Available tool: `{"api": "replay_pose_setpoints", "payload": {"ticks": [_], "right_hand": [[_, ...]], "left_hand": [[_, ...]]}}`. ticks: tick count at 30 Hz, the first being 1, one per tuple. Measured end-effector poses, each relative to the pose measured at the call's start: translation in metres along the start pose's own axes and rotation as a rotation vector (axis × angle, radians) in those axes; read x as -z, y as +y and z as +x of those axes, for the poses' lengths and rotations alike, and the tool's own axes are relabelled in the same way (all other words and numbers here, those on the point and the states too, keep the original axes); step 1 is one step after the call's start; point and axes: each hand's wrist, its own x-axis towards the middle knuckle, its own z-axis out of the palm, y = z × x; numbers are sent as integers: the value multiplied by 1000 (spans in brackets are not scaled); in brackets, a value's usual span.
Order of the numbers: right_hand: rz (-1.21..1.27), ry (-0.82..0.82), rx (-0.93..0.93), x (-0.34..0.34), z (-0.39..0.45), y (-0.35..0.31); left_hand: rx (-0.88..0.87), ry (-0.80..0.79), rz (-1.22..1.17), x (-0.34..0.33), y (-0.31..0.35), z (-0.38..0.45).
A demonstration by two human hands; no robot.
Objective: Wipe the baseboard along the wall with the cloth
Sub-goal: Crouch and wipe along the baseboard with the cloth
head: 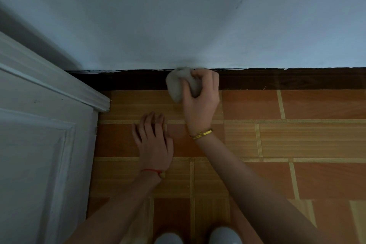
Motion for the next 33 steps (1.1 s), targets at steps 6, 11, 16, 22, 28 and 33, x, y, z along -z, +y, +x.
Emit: {"api": "replay_pose_setpoints", "payload": {"ticks": [6,11,16,22,28,33], "right_hand": [[-134,196,-83,46,13,33],[-146,332,-148,60,19,45],[-122,85,-19,23,3,25],[-138,107,-24,33,8,30],[-170,394,-188,72,27,52],[-146,139,-59,35,9,29]], "left_hand": [[4,-7,-42,-1,-1,0],[13,-20,-34,0,0,-1],[16,-29,-28,1,0,0],[6,-20,-26,-1,-1,-1],[9,-36,-34,0,-1,0],[9,-20,-30,1,0,0]]}}
